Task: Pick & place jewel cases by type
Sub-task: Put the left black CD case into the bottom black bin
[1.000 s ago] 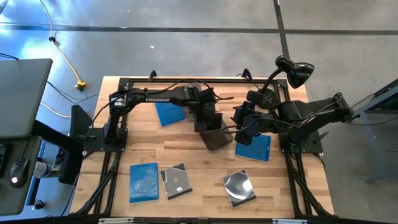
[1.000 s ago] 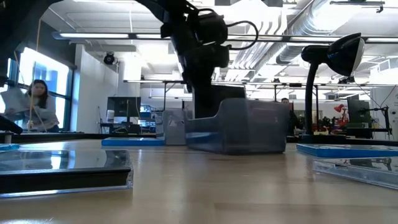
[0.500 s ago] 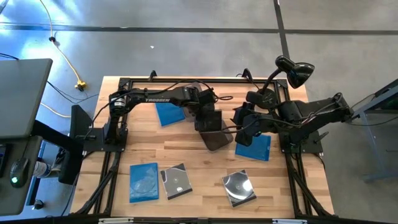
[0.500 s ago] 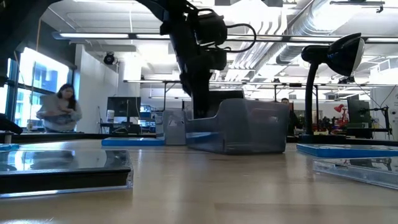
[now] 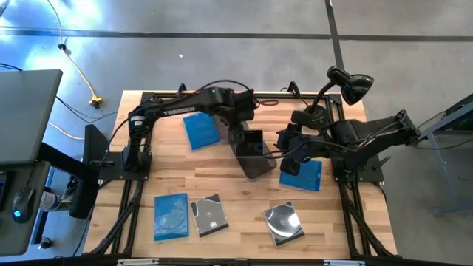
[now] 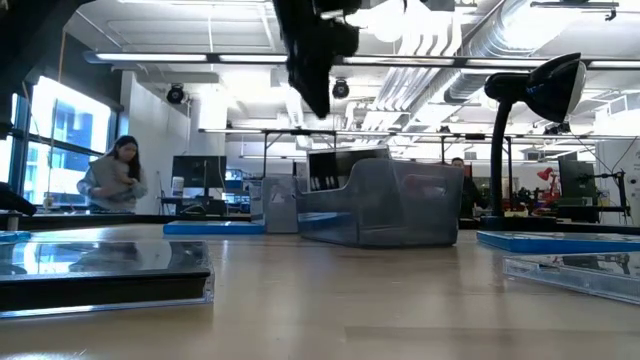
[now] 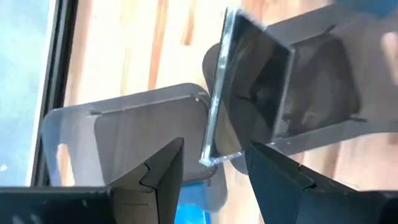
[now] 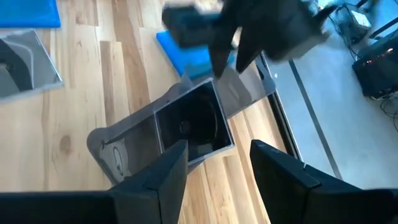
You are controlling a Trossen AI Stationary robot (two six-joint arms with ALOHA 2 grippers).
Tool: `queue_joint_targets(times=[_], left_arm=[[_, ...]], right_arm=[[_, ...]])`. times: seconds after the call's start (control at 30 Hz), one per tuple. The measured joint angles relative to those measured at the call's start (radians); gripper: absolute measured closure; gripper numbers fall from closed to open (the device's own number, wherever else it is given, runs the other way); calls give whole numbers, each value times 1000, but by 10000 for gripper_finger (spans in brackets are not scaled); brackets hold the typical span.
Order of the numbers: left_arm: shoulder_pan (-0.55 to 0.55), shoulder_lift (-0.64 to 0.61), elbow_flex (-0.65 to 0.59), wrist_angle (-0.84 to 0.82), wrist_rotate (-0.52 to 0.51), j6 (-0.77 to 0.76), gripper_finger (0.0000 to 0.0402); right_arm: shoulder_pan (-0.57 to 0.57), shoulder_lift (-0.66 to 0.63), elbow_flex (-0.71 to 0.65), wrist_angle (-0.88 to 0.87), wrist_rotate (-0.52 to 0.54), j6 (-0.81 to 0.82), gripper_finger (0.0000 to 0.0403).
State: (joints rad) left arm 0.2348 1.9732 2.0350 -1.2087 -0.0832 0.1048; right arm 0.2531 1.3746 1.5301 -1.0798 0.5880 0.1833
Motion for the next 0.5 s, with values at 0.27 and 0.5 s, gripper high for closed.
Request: queue_joint_targets(times=[0.27, 0.5], left_arm=[[0, 0, 185, -223, 36, -8, 234], [1, -16, 223, -358, 52, -48, 234]], right_arm=[[0, 0, -133, 12, -2, 84, 231], [0, 0, -251, 70, -3, 159, 231]])
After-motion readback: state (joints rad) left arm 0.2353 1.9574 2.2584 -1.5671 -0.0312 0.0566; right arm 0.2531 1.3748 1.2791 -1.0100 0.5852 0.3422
